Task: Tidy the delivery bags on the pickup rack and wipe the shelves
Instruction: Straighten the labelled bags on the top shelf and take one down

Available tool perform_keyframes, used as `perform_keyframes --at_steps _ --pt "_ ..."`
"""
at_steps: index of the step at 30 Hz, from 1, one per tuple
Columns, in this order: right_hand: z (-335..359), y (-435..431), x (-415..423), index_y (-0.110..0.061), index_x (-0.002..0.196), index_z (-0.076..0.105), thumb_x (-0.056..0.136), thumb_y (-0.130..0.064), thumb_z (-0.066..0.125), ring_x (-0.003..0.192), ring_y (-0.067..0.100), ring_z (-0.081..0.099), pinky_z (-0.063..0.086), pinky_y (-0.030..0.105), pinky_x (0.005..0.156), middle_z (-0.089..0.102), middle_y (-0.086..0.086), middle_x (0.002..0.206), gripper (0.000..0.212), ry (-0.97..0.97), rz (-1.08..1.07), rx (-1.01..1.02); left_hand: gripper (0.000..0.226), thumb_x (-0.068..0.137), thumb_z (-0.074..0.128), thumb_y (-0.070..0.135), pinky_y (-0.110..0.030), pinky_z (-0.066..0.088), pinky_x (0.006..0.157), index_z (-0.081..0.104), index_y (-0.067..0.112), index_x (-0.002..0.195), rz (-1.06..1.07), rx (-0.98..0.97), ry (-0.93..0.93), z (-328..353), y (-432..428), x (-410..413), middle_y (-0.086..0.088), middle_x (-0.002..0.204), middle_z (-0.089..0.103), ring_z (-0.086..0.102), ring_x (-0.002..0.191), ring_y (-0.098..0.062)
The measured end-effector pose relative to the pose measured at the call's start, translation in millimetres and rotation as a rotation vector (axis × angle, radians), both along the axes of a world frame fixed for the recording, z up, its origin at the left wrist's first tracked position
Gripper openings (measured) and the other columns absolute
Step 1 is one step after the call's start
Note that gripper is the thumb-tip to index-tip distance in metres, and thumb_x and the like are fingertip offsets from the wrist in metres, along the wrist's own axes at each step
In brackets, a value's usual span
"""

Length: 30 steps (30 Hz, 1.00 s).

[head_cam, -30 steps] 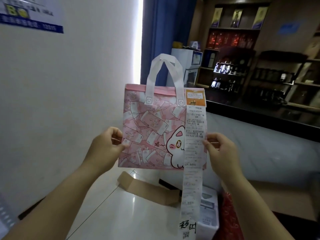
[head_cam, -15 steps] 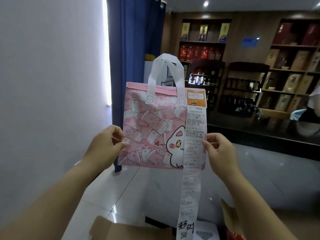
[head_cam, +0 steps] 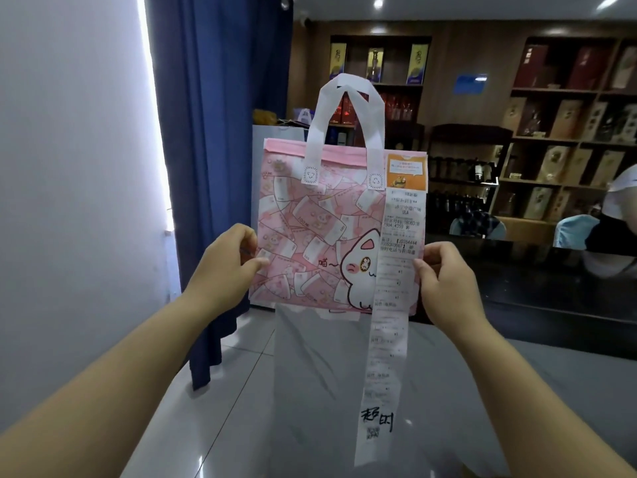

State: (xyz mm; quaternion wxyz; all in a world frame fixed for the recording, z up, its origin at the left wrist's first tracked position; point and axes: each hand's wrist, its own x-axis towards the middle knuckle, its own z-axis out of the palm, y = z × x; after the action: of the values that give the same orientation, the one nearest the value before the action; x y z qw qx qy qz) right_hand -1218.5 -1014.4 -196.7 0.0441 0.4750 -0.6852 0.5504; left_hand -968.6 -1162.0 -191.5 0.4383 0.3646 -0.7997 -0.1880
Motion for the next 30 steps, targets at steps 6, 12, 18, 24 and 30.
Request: perform_keyframes --at_steps 6,12,18,24,30 --pt "-11.8 -68.5 -58.3 -0.019 0.096 0.051 0.096 -0.017 0.049 0.080 0.005 0.059 0.043 0.015 0.055 0.059 -0.007 0.090 0.003 -0.045 -0.006 0.003 0.018 0.084 0.066 0.019 -0.022 0.047 0.067 0.048 0.018 0.086 0.037 0.035 0.031 -9.6 -70.8 -66.3 0.005 0.090 0.058 0.057 0.080 -0.011" --pt "-24.2 -115.9 -96.9 -0.024 0.098 0.051 0.095 -0.019 0.049 0.085 0.003 0.059 0.045 0.016 0.062 0.059 -0.013 0.093 0.006 -0.066 0.037 0.001 0.019 0.084 0.066 0.019 -0.020 0.044 0.065 0.048 0.019 0.088 0.082 0.095 0.036 -26.4 -122.9 -112.8 0.007 0.088 0.058 0.056 0.080 -0.009" --pt "-26.4 -137.7 -109.4 -0.038 0.089 0.050 0.093 -0.022 0.054 0.085 0.009 0.064 0.058 0.033 0.064 0.061 -0.011 0.095 0.017 -0.052 0.132 -0.012 0.019 0.086 0.064 0.028 -0.019 0.041 0.064 0.048 0.022 0.095 0.114 0.156 0.079 -39.4 -147.6 -126.3 0.011 0.090 0.056 0.054 0.080 -0.004" --pt "-23.4 -142.7 -113.6 -0.041 0.089 0.050 0.089 -0.022 0.060 0.087 0.010 0.065 0.058 0.032 0.064 0.063 -0.011 0.098 0.022 -0.018 0.168 -0.029 0.028 0.083 0.067 0.030 -0.018 0.043 0.069 0.050 0.024 0.105 0.099 0.166 0.111 -41.3 -153.7 -124.8 0.015 0.095 0.058 0.056 0.085 -0.002" --pt "-20.2 -134.6 -117.4 -0.026 0.099 0.055 0.086 -0.024 0.065 0.089 0.002 0.059 0.045 0.016 0.067 0.060 -0.014 0.096 0.016 0.009 0.049 -0.082 0.028 0.082 0.068 0.033 -0.020 0.047 0.068 0.050 0.028 0.103 0.107 0.145 0.108 -38.0 -147.5 -121.1 0.012 0.094 0.058 0.058 0.083 -0.004"
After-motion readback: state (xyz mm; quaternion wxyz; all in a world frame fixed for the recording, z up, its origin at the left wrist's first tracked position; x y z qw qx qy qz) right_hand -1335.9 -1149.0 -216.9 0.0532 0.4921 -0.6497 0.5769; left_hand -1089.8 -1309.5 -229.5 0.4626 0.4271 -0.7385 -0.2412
